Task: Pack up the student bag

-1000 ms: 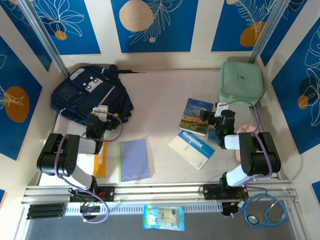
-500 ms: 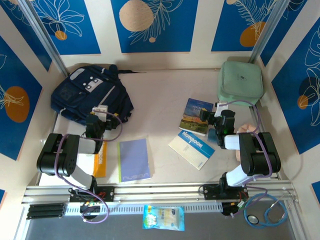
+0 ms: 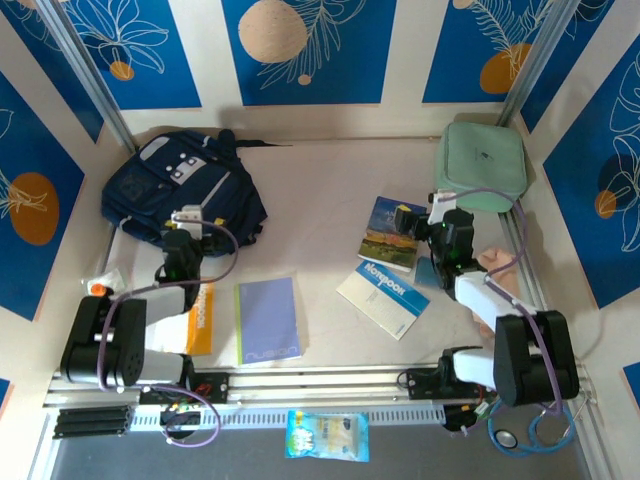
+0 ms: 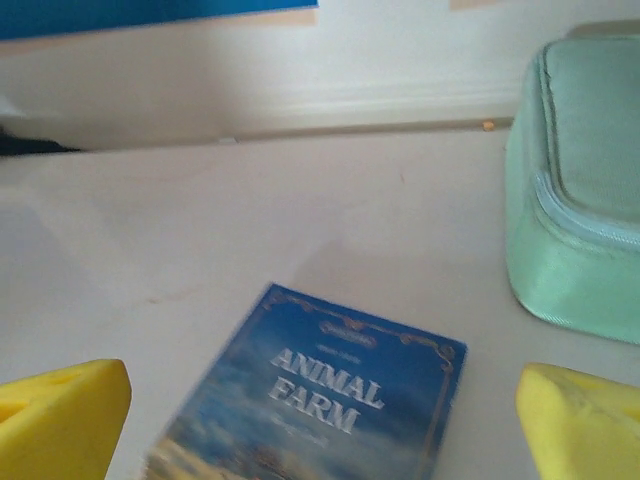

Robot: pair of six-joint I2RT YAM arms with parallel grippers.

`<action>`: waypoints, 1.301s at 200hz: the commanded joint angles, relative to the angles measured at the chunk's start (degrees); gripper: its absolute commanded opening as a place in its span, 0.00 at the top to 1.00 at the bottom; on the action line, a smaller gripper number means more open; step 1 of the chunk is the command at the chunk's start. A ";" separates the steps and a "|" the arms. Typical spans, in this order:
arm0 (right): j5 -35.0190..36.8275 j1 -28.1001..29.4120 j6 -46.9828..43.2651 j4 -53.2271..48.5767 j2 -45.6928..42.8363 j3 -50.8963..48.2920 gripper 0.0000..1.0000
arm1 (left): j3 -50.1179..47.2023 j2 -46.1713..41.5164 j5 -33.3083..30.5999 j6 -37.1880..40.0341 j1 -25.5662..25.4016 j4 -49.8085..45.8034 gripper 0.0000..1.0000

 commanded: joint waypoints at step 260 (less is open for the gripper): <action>-22.88 35.22 47.95 -36.59 73.22 85.60 0.37 | 14.98 -17.83 8.10 -26.48 0.49 -53.38 0.00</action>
